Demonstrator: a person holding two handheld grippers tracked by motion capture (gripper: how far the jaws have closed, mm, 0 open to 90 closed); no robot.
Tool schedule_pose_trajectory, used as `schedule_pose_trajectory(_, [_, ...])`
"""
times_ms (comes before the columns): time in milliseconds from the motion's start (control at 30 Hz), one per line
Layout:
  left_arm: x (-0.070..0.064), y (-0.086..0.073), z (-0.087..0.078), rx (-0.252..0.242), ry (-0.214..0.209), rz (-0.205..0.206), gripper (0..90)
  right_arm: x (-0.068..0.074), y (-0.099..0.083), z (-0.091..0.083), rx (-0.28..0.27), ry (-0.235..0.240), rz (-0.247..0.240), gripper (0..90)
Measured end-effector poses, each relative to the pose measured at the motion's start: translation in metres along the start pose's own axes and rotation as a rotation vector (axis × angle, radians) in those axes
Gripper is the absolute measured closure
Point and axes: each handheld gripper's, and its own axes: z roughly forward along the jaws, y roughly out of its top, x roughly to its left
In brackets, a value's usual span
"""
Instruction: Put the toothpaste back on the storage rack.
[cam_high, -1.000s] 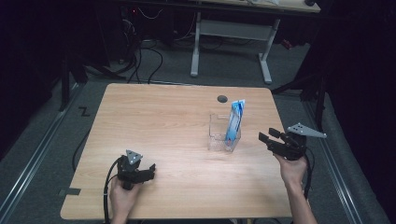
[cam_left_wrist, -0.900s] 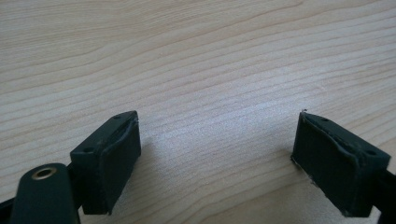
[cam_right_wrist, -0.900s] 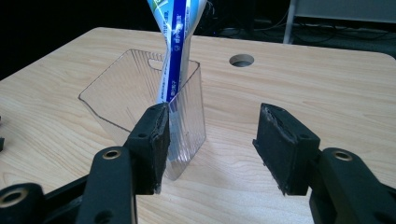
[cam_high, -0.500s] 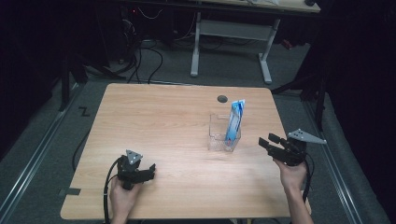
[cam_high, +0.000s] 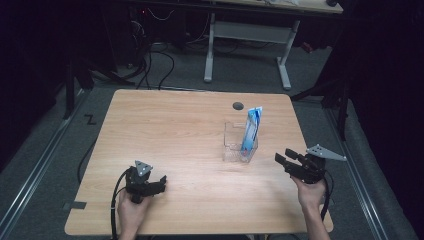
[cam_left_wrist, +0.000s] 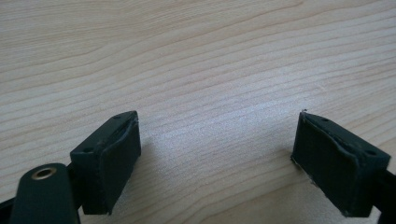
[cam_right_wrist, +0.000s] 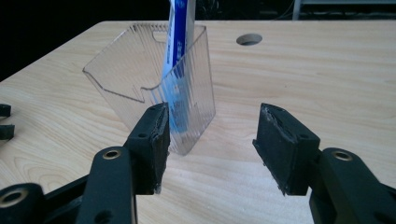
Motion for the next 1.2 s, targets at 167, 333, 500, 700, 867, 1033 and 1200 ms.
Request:
schedule_pose_trajectory(167, [0.000,0.000,0.000,0.000,0.000,0.000,15.5,-0.001,-0.008,0.001,0.000,-0.015,0.006,44.4])
schedule_pose_trajectory(333, [0.000,0.000,0.000,0.000,0.000,0.000,15.5,-0.001,-0.015,0.004,0.012,-0.018,0.010,44.4])
schedule_pose_trajectory(500, [0.000,0.000,0.000,0.000,0.000,0.000,15.5,-0.001,-0.021,0.007,0.025,-0.021,0.012,44.4])
schedule_pose_trajectory(700, [0.000,0.000,0.000,0.000,0.000,0.000,15.5,0.000,-0.030,0.012,0.050,-0.031,0.010,44.4])
schedule_pose_trajectory(867, [0.000,0.000,0.000,0.000,0.000,0.000,15.5,0.001,-0.036,0.016,0.067,-0.032,0.014,44.4])
schedule_pose_trajectory(1033, [0.000,0.000,0.000,0.000,0.000,0.000,15.5,0.003,-0.038,0.019,0.078,-0.036,0.005,44.3])
schedule_pose_trajectory(1200, [0.000,0.000,0.000,0.000,0.000,0.000,15.5,0.005,-0.042,0.023,0.089,-0.047,-0.006,44.4])
